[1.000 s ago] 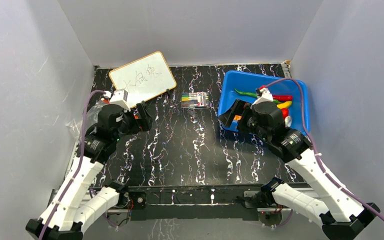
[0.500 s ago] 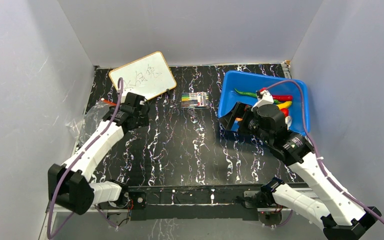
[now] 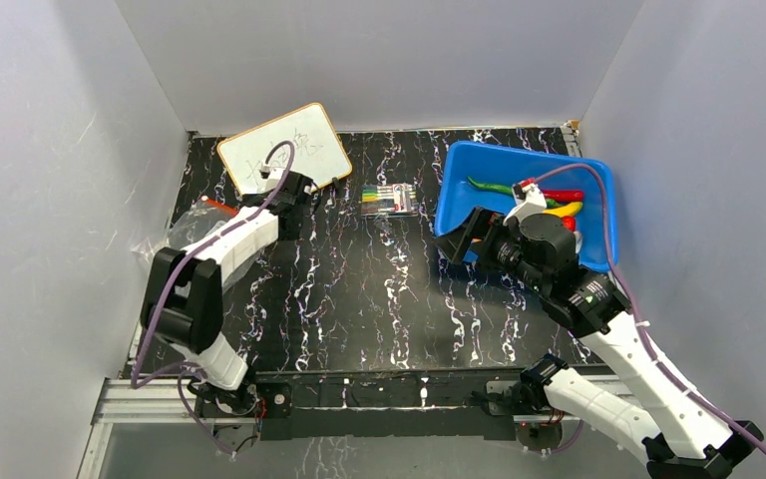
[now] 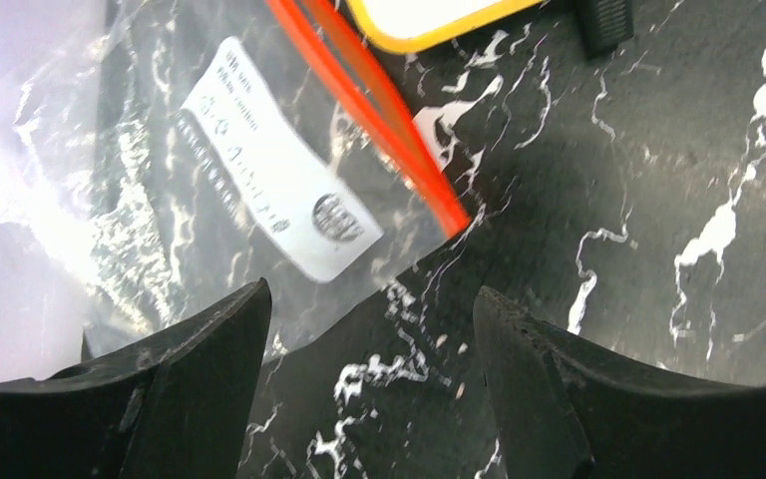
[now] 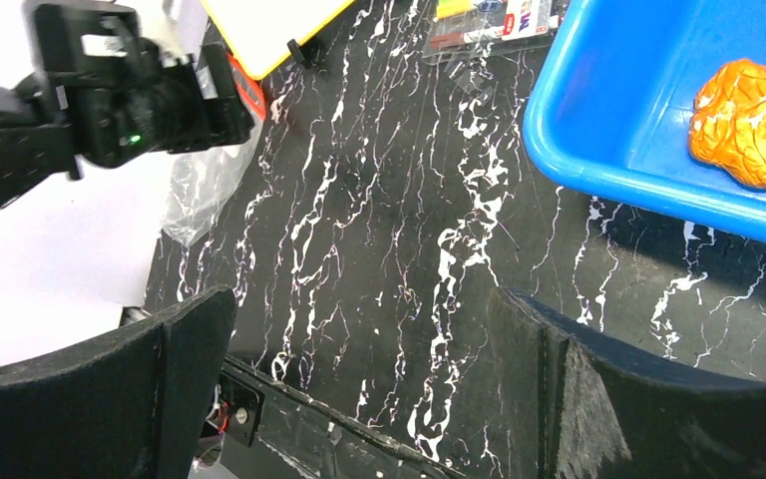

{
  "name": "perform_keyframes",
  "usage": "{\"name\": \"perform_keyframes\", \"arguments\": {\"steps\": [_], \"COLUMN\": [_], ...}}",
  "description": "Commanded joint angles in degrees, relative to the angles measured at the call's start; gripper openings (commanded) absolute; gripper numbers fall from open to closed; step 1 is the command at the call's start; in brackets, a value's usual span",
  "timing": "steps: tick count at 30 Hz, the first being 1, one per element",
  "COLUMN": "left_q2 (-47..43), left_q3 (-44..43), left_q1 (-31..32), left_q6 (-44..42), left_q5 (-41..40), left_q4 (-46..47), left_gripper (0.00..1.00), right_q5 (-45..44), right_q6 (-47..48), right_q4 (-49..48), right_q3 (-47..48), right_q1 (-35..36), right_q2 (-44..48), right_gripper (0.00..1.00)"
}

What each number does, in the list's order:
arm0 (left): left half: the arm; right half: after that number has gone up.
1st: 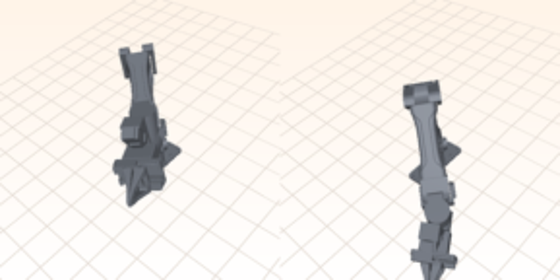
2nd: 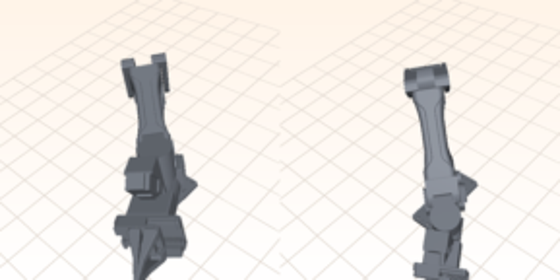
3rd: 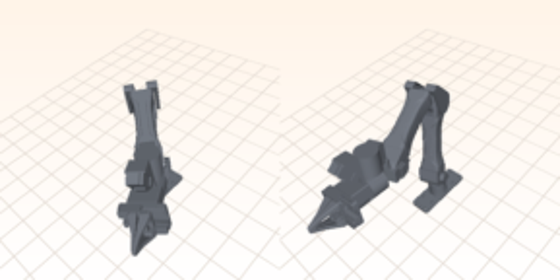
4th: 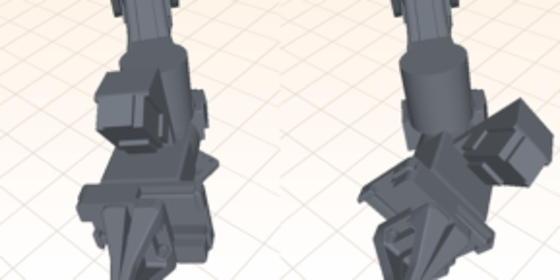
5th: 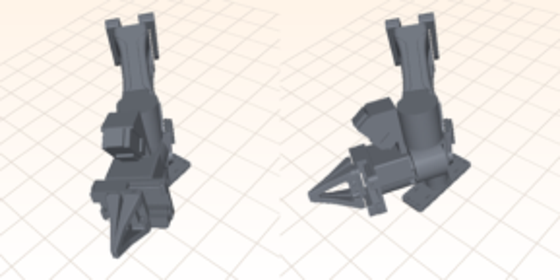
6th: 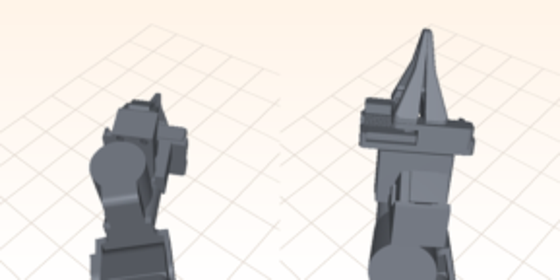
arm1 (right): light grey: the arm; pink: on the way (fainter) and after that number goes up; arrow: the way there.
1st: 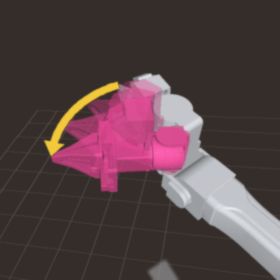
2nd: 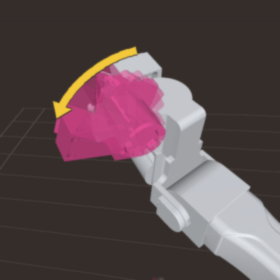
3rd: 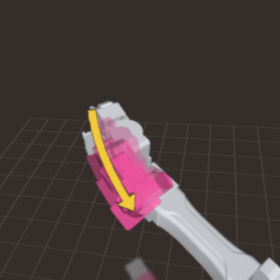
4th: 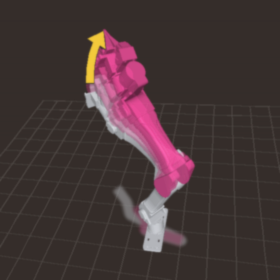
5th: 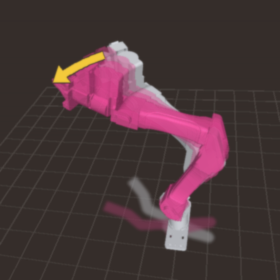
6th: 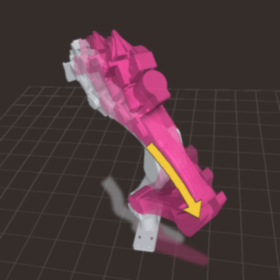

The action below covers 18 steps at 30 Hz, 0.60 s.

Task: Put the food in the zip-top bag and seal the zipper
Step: Pick up the zipper food storage bag at the center of the board.

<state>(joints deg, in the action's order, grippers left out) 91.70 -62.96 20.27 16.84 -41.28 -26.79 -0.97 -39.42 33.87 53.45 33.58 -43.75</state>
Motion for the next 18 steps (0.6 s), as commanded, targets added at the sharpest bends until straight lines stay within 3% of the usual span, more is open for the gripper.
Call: {"name": "perform_keyframes", "arguments": {"steps": [1, 13, 18], "left_q2": [5.14, 16.45, 18.44], "left_q3": [-4.19, -6.03, -5.63], "left_q1": [-0.9, -1.68, -1.73], "left_q6": [-2.31, -6.3, -7.5], "left_q5": [-1.99, -9.71, -11.15], "left_q4": [3.93, 6.42, 7.25], "left_gripper": [0.71, 0.64, 0.54], "right_q5": [1.3, 0.07, -0.17], "right_q6": [-0.72, -0.02, -0.09], "right_q4": [-4.99, -4.82, -5.19], "right_q3": [-0.15, 0.66, 0.56], "right_q1": [-0.28, -0.29, -0.3], "right_q2": [1.49, 2.97, 2.97], "right_gripper": [0.98, 0.98, 0.98]}}
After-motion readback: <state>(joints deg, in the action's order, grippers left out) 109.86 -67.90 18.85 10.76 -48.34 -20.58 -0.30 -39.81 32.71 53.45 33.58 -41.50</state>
